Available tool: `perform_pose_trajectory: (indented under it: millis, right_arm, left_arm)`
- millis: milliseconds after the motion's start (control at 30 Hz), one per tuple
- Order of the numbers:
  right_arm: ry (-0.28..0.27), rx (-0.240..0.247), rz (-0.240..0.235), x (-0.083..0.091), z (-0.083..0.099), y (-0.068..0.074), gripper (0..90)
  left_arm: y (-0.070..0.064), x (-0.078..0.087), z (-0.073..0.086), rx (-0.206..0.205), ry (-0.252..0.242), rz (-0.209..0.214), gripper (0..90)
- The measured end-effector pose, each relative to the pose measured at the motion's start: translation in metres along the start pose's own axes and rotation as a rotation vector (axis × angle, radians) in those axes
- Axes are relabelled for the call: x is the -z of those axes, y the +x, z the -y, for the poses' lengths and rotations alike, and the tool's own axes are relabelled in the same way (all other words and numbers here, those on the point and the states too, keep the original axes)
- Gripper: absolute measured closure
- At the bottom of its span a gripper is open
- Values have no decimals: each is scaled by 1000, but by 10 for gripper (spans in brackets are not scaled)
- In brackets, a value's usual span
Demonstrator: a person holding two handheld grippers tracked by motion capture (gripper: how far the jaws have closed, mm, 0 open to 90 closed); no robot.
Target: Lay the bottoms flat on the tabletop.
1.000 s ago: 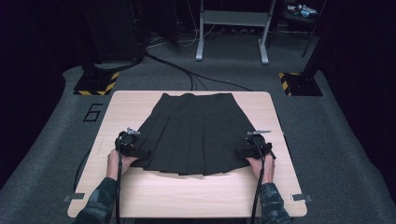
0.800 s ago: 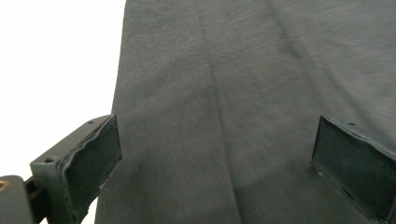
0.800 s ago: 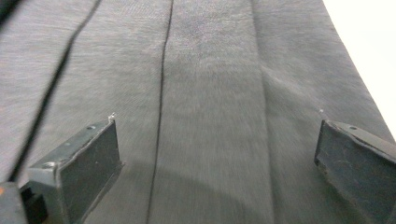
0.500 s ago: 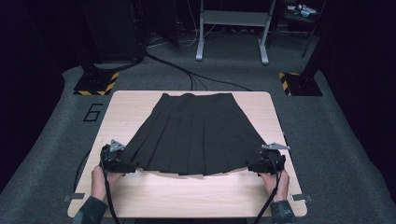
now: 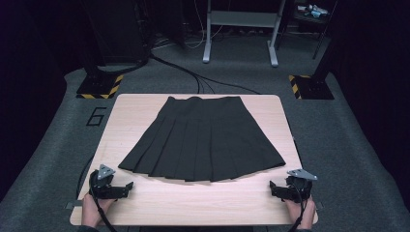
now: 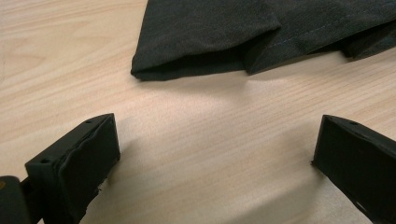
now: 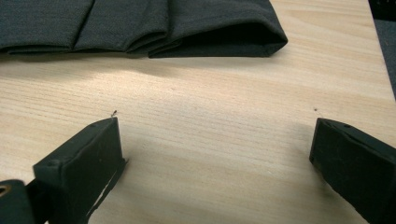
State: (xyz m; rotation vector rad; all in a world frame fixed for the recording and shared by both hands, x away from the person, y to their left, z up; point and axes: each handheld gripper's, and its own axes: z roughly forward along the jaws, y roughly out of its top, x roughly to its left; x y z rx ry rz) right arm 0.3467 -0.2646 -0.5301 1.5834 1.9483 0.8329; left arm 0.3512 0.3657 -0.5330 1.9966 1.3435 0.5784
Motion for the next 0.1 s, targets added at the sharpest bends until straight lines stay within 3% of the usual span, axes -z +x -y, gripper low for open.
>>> perform_pose_trajectory:
  millis: [100]
  right_arm:
    - [4,-1,1,-1,-1,-1,0]
  left_arm:
    - [4,-2,-2,-1,4,2,0]
